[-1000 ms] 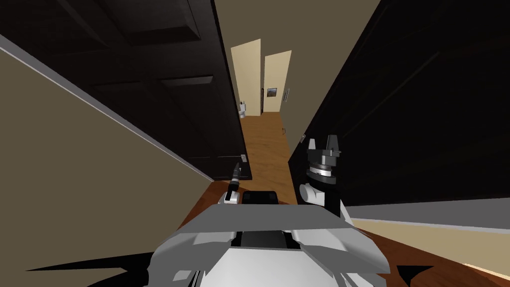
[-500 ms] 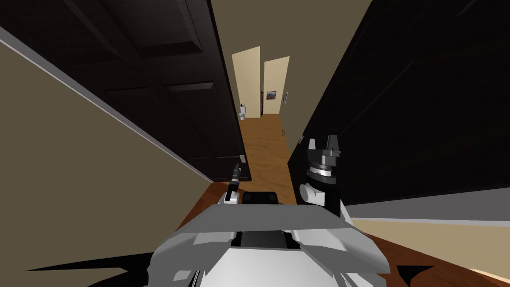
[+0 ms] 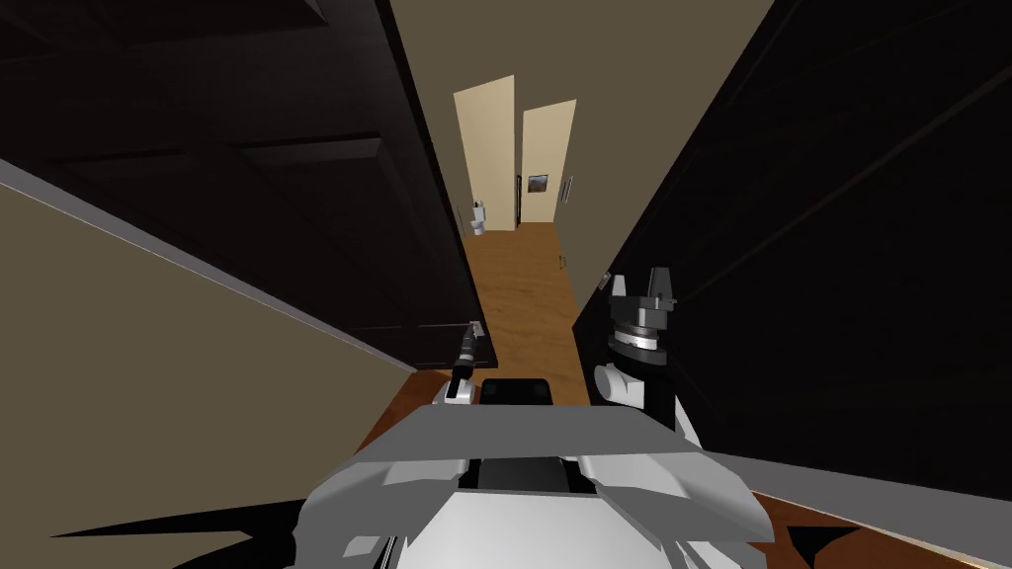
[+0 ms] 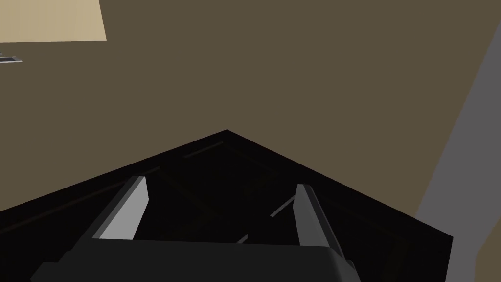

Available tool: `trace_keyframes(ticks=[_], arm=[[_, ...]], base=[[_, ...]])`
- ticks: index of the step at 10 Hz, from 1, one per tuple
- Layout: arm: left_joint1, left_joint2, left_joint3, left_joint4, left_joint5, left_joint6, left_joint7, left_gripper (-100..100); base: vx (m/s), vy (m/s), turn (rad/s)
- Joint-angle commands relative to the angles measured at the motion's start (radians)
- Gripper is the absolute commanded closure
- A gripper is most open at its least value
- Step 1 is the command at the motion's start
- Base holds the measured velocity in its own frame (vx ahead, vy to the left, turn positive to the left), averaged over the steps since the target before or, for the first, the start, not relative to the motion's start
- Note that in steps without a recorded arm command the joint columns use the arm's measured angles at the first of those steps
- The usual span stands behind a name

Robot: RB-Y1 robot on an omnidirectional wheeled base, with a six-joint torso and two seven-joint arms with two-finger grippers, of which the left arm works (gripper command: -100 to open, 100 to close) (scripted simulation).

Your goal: Push the door open

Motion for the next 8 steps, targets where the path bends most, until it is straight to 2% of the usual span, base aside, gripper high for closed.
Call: trace_keyframes(ticks=[1, 2, 3, 8], arm=[[-0.002, -0.006, 0.003, 0.004, 0.001, -0.005, -0.002, -100], [0.0, -0.004, 0.002, 0.003, 0.001, -0.004, -0.001, -100], [0.0, -0.004, 0.002, 0.003, 0.001, -0.004, -0.001, 100], [0.0, -0.004, 0.002, 0.003, 0.001, -0.004, -0.001, 100]], base=[[0.198, -0.018, -0.015], [0.067, -0.009, 0.014], [-0.013, -0.001, -0.01], [-0.011, 0.002, -0.003]])
